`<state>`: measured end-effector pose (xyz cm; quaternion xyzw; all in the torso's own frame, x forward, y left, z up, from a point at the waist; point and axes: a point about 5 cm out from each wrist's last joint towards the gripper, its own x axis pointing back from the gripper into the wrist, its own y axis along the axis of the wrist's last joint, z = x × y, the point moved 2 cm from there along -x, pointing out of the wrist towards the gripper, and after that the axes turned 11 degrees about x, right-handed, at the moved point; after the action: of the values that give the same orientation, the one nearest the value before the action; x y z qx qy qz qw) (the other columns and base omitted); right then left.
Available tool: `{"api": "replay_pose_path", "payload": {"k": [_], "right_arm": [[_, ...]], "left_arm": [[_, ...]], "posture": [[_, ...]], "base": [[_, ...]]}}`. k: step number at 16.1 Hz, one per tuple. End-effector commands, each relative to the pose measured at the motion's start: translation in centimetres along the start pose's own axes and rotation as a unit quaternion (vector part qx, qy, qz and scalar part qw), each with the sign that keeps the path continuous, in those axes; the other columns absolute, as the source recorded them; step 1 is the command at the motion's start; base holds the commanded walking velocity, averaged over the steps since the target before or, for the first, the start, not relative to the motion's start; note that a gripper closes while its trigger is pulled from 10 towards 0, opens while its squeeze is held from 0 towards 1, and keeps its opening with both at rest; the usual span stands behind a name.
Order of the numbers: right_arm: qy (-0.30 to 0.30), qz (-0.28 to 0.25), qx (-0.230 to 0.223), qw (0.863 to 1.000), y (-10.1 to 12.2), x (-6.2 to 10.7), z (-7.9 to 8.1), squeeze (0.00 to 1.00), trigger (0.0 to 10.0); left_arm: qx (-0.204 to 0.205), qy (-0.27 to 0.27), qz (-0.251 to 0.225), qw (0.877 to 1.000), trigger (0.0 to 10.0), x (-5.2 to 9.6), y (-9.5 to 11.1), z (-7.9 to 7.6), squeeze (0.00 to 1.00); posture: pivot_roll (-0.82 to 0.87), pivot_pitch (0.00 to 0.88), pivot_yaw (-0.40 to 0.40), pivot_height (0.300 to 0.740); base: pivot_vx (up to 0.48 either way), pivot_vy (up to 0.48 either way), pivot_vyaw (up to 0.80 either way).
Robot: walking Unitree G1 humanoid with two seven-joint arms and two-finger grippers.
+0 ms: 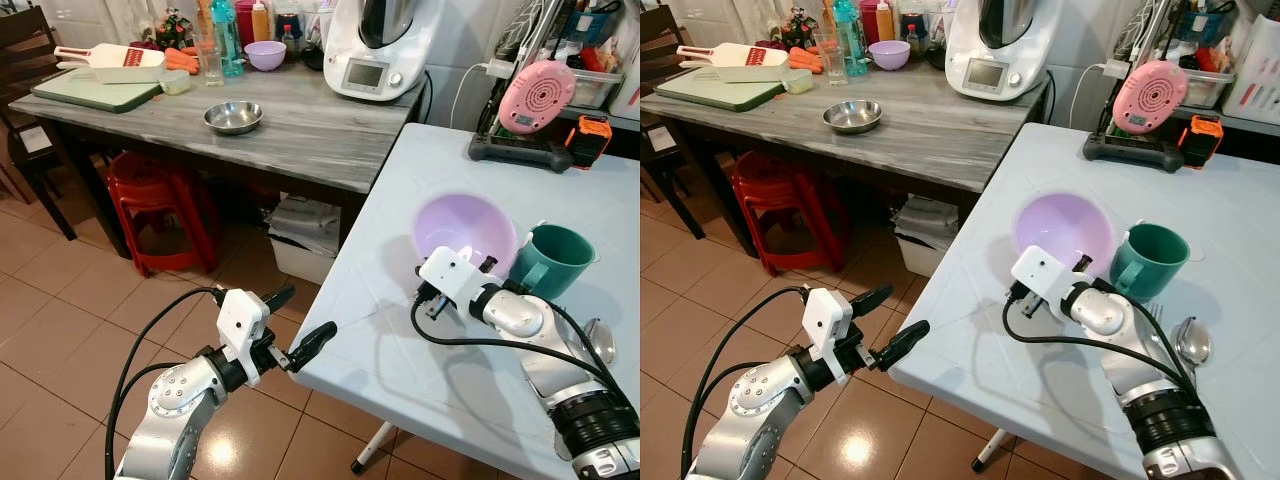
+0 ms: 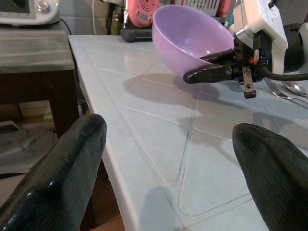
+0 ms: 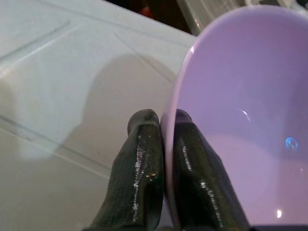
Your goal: Setting the table
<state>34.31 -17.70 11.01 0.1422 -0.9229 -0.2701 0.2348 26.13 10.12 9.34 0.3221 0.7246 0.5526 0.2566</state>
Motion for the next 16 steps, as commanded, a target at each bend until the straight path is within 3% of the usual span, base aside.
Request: {"api": "replay_pose_path", "payload": {"k": [1,4,5,7,8,9,12,16], "right_arm": [[-0.014,-0.022,0.003,1.0,1.1,0.0,-0.4,0.0,0.0],[-0.053,-0.061,-0.022,0.996,2.7,0.0,-0.7,0.0,0.0],[-0.093,-0.092,-0.069,0.989,4.0,0.3,-1.0,0.0,0.0],[-0.13,-0.118,-0.107,0.979,5.1,0.7,-0.9,0.0,0.4],[-0.159,-0.119,-0.133,0.971,5.4,1.1,-0.7,0.0,9.5],[-0.192,-0.118,-0.166,0.96,5.5,1.6,-0.7,0.0,10.0],[-0.239,-0.102,-0.237,0.936,5.1,2.7,0.4,0.0,10.0],[-0.246,-0.099,-0.242,0.933,5.7,3.1,1.1,0.0,10.0]], "left_arm": [[-0.006,-0.005,0.003,1.0,10.0,0.1,0.2,-0.1,0.0],[-0.017,0.037,-0.007,0.999,10.0,0.1,0.3,0.8,0.0],[-0.017,0.088,-0.005,0.996,10.0,-0.1,0.3,2.2,0.0],[-0.011,0.126,-0.009,0.992,10.0,-0.2,0.5,3.2,0.0],[0.002,0.141,-0.025,0.99,10.0,-0.2,0.8,3.6,0.0],[0.021,0.157,-0.038,0.987,10.0,-0.2,1.0,4.0,0.0],[0.03,0.162,-0.05,0.985,10.0,-0.4,1.3,4.3,0.0],[0.038,0.156,-0.053,0.986,10.0,-1.2,1.2,4.0,0.0]], "posture": [[-0.01,0.0,0.027,0.74],[-0.01,0.0,0.033,0.74],[-0.01,0.0,0.034,0.74],[0.0,0.0,0.033,0.74],[-0.01,0.0,0.034,0.74],[-0.01,0.0,0.029,0.74],[-0.02,0.0,0.028,0.74],[-0.03,0.0,0.035,0.74]], "base": [[0.0,0.0,0.0],[0.0,0.0,0.0],[0.0,0.0,0.0],[0.0,0.0,0.0],[0.0,0.0,0.0],[0.0,0.0,0.0],[0.0,0.0,0.0],[0.0,0.14,-0.72]]}}
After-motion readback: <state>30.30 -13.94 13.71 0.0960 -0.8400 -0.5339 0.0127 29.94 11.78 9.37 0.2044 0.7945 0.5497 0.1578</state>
